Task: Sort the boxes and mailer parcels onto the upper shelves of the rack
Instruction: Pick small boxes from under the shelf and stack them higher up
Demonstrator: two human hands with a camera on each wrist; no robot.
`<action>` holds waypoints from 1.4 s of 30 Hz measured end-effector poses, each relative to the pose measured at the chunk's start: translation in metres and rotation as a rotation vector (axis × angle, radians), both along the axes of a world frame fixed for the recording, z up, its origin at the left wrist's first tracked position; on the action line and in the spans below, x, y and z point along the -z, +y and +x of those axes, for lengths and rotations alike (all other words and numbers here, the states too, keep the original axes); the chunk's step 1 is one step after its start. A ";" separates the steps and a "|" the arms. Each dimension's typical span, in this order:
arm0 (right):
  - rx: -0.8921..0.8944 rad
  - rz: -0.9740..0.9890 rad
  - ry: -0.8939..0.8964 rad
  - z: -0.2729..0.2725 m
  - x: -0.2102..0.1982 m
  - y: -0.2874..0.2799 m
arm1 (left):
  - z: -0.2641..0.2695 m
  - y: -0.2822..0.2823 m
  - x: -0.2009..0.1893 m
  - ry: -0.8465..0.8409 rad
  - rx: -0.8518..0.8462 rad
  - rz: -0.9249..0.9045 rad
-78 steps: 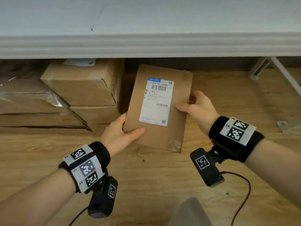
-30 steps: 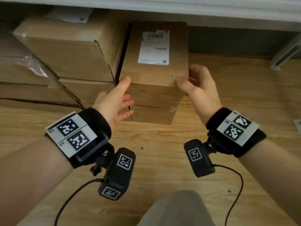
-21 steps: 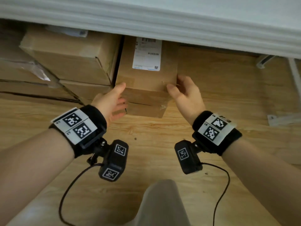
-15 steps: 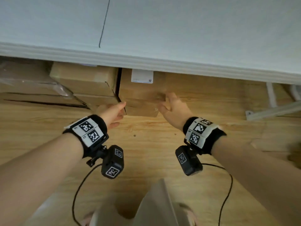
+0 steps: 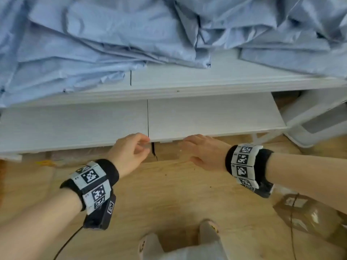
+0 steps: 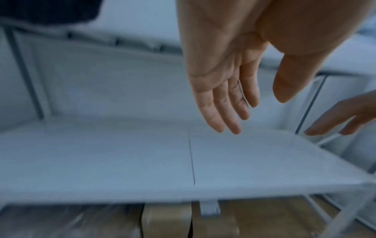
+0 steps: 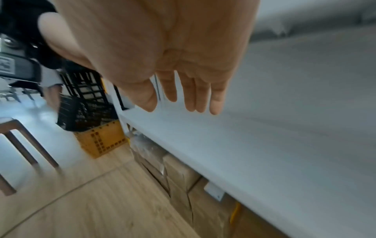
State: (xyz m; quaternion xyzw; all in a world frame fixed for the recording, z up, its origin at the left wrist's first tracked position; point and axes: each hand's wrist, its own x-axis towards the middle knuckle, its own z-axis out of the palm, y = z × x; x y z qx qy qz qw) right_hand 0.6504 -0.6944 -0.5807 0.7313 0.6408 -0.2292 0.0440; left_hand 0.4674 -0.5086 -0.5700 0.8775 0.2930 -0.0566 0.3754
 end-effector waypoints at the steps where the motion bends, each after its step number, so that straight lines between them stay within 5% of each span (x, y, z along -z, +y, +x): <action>1: -0.017 0.029 -0.003 -0.003 -0.036 0.000 | -0.002 0.003 -0.039 -0.031 0.030 0.018; 10: -0.088 0.284 -0.182 -0.031 -0.321 0.003 | 0.006 0.034 -0.336 -0.370 0.187 0.277; 17: 0.005 0.547 -0.403 -0.033 -0.479 -0.001 | 0.021 0.041 -0.477 -0.616 0.254 0.374; 28: 0.287 0.785 -0.699 0.041 -0.626 -0.056 | 0.105 0.010 -0.588 -0.699 0.386 0.557; 35: 0.531 0.877 -0.780 0.104 -0.682 -0.079 | 0.176 -0.022 -0.628 -0.761 0.317 0.415; 42: 0.591 0.858 -0.814 0.139 -0.704 -0.072 | 0.230 -0.033 -0.642 -0.732 0.179 0.246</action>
